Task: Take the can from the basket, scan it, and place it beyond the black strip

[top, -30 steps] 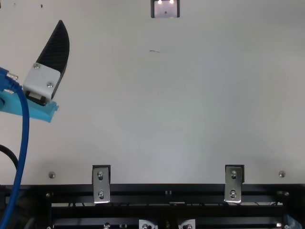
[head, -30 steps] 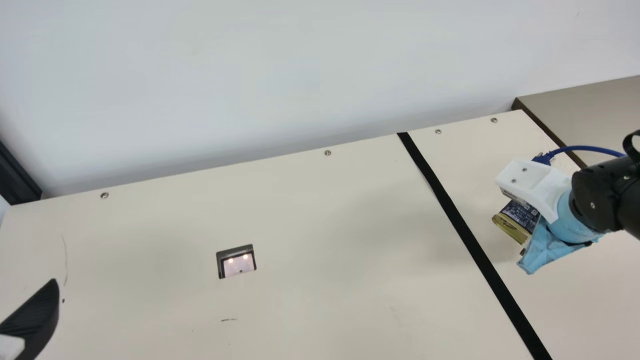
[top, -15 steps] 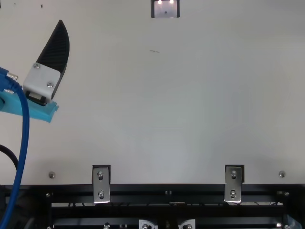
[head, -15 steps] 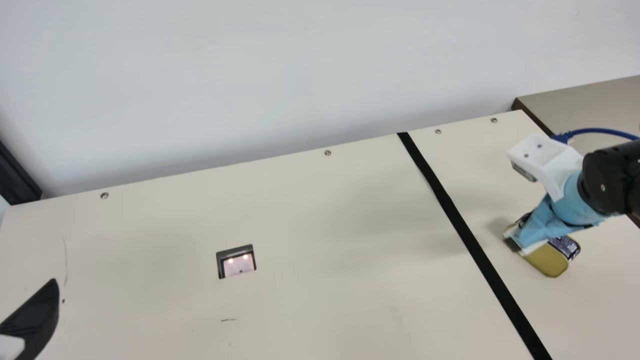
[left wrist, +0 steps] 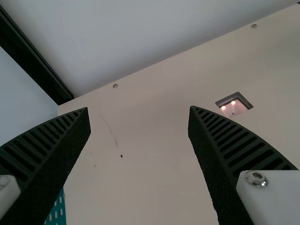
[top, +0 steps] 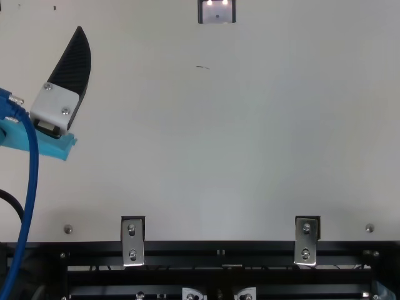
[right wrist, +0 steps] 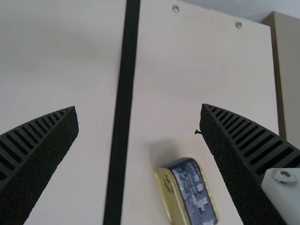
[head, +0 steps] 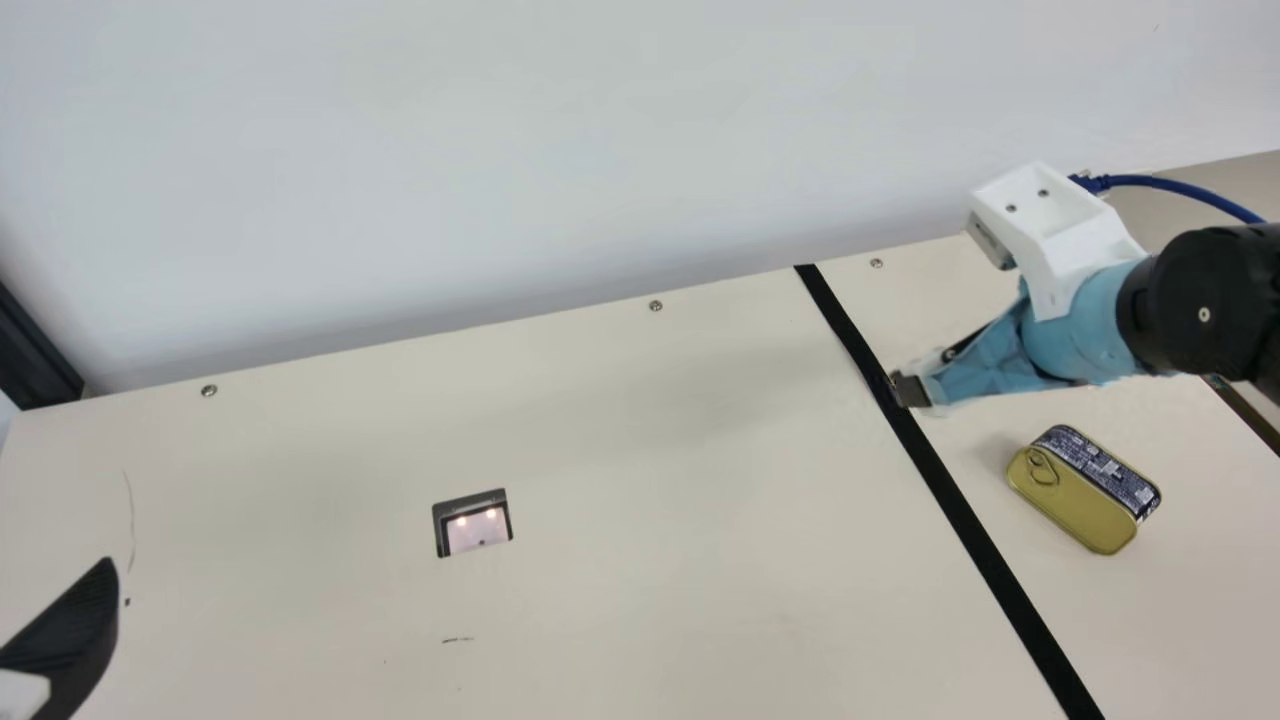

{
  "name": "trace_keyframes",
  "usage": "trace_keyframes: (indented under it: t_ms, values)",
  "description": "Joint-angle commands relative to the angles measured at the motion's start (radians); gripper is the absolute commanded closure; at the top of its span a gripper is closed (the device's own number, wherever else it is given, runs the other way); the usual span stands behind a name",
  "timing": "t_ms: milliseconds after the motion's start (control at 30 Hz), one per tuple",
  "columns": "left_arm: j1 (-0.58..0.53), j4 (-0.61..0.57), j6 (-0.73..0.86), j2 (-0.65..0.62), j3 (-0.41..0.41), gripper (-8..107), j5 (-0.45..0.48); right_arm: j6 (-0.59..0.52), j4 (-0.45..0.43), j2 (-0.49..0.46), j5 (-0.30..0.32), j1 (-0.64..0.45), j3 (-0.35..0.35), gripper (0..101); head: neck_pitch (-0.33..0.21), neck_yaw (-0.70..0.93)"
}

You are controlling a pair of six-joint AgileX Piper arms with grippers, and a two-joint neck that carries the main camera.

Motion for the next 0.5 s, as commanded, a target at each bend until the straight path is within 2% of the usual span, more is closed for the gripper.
trace_keyframes:
  t_ms: [0, 467]
  values:
    - [0.000, 0.000, 0.000, 0.000, 0.000, 9, 0.000, 0.019, 0.022, -0.011, -0.018, 0.026, 0.007, 0, -0.035, 0.022]
    - [0.000, 0.000, 0.000, 0.000, 0.000, 9, 0.000, 0.103, 0.138, -0.118, -0.096, 0.215, 0.089, 0, -0.036, 0.258]
